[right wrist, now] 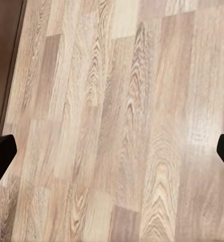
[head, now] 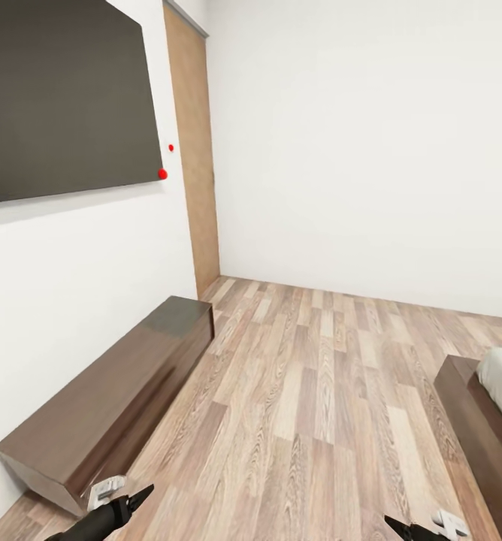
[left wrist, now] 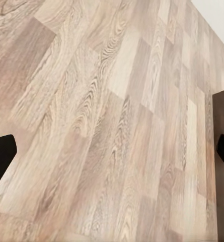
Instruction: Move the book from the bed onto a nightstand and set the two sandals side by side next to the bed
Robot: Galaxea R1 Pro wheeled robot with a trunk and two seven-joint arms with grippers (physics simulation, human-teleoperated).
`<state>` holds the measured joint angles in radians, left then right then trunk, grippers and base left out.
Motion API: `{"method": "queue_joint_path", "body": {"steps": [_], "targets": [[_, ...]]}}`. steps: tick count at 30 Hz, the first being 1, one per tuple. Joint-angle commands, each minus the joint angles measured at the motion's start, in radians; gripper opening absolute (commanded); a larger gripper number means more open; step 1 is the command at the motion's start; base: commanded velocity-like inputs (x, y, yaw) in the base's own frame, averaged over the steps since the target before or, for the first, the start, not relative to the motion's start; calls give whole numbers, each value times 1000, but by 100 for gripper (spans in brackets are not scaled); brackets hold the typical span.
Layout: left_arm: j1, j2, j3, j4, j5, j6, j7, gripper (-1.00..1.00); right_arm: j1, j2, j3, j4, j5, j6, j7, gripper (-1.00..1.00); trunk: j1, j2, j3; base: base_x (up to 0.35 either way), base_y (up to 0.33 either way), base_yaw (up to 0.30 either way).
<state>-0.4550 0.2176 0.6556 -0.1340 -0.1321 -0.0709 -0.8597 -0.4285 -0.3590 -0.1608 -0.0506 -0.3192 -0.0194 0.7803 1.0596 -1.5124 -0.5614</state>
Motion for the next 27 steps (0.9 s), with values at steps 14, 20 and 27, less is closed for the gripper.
{"method": "queue_joint_path", "body": {"steps": [14,20,27], "targets": [[-1,0,7,1,-10,-7,-2,100,-1,0,-8,2,6,-2,4,100,0,-1,-4,0,0,-269],[-1,0,7,1,-10,-7,-3,100,-1,0,-8,2,6,-2,3,100,0,-1,-4,0,0,-284],[-1,0,7,1,-10,-7,-2,100,-1,0,-8,2,7,-2,3,100,0,-1,-4,0,0,-284]]}}
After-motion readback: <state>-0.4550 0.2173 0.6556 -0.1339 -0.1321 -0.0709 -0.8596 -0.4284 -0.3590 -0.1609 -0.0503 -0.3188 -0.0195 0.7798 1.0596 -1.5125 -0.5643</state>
